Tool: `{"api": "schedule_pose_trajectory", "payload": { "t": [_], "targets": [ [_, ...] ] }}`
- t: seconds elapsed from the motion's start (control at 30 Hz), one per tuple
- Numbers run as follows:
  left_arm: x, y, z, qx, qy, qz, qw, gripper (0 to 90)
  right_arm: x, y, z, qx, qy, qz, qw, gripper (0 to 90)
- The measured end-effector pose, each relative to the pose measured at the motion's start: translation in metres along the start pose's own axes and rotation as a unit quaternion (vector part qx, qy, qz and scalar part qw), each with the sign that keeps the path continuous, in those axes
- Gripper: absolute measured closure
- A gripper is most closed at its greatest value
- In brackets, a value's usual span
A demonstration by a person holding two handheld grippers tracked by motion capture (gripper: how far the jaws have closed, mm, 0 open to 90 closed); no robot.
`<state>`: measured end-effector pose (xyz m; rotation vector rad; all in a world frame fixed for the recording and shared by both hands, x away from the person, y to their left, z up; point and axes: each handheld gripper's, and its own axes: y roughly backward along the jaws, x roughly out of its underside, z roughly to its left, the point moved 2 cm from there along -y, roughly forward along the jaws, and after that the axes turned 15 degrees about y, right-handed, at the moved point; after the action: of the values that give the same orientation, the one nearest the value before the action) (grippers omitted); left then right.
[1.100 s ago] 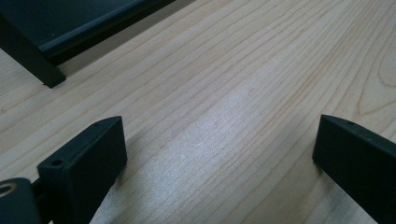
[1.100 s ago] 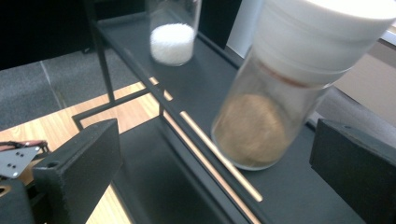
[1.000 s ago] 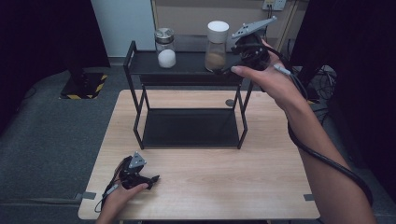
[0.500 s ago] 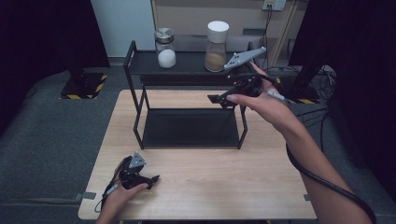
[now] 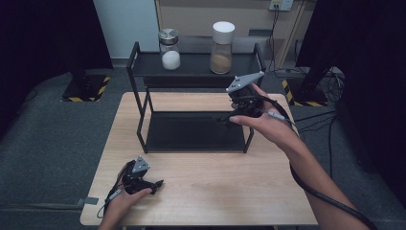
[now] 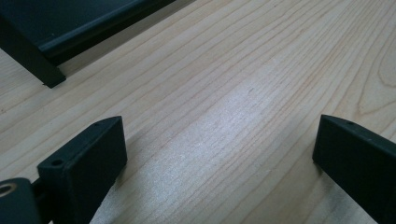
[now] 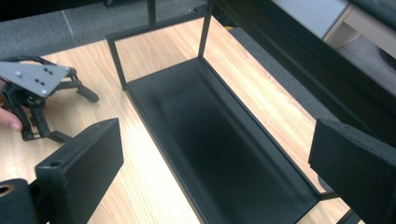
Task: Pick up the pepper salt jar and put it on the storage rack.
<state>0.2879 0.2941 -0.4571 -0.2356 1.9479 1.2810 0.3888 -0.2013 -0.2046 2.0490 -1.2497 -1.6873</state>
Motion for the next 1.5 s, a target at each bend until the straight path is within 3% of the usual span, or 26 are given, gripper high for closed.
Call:
{"api": "schedule_pose_trajectory", "payload": {
  "t": [0.67, 1.03, 1.23, 1.5],
  "targets": [
    [0.0, 0.0, 0.0, 0.0, 0.0, 0.0, 1.0, 1.8, 0.056, -0.047, 0.032, -0.023, -0.018, 0.026, 0.9992, 4.1],
    [0.0, 0.0, 0.0, -0.001, 0.0, 0.0, 1.0, 1.8, 0.106, -0.058, 0.056, -0.028, -0.033, 0.011, 0.999, 4.0],
    [0.0, 0.0, 0.0, -0.001, 0.0, 0.0, 1.0, 1.8, 0.146, -0.063, 0.074, -0.027, -0.057, 0.005, 0.998, 4.0],
    [0.0, 0.0, -0.001, -0.001, 0.0, 0.0, 1.0, 1.8, 0.182, -0.063, 0.09, -0.024, -0.085, 0.002, 0.996, 4.0]
  ]
}}
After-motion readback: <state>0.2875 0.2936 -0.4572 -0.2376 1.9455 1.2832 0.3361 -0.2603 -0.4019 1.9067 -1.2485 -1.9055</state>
